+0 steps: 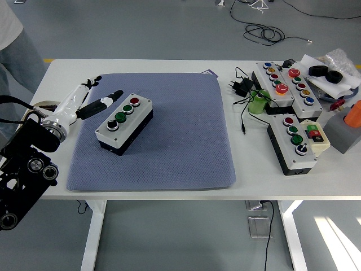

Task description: Pick up the button,place it on the desk,press the button,press the button

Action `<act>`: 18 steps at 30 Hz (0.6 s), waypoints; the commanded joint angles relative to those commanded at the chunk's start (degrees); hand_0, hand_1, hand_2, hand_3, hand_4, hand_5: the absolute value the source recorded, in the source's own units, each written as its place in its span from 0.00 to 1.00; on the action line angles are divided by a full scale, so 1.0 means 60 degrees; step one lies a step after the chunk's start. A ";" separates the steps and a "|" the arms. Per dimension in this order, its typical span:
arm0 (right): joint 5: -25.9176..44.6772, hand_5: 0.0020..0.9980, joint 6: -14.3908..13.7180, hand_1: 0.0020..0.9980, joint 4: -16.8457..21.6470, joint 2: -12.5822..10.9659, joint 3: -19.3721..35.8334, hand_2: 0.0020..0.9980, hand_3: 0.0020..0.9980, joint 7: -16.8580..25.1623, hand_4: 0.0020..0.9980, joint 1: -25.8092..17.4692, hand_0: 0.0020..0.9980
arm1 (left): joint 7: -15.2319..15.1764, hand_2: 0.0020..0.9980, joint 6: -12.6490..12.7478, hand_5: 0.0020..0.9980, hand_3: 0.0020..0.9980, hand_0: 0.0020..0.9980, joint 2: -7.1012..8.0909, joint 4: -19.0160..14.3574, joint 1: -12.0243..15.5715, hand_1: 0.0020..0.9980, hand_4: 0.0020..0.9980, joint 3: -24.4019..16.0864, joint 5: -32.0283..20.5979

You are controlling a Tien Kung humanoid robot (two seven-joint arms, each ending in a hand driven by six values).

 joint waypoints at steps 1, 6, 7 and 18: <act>-0.0001 0.48 0.0000 0.80 0.0000 -0.0001 -0.0001 0.82 0.75 0.0000 0.41 -0.0001 0.79 | 0.0042 1.00 -0.0010 0.83 1.00 0.99 -0.0007 0.0006 -0.0006 1.00 1.00 0.0022 0.0118; -0.0041 0.48 -0.0003 0.80 0.0000 -0.0008 0.0009 0.82 0.75 -0.0012 0.41 -0.0025 0.79 | 0.0522 1.00 -0.0144 0.79 1.00 1.00 -0.0141 0.0145 -0.0081 1.00 1.00 0.0334 0.1405; -0.0057 0.48 -0.0001 0.80 0.0000 -0.0014 0.0002 0.82 0.75 -0.0018 0.41 -0.0028 0.79 | 0.0660 1.00 -0.0227 0.79 1.00 1.00 -0.0179 0.0196 -0.0101 1.00 1.00 0.0424 0.1496; -0.0266 0.48 -0.0038 0.80 0.0000 0.0003 0.0028 0.82 0.75 -0.0086 0.41 -0.0071 0.79 | 0.1180 1.00 -0.0639 0.79 1.00 0.99 -0.0402 0.0602 -0.0144 1.00 1.00 0.1134 0.1386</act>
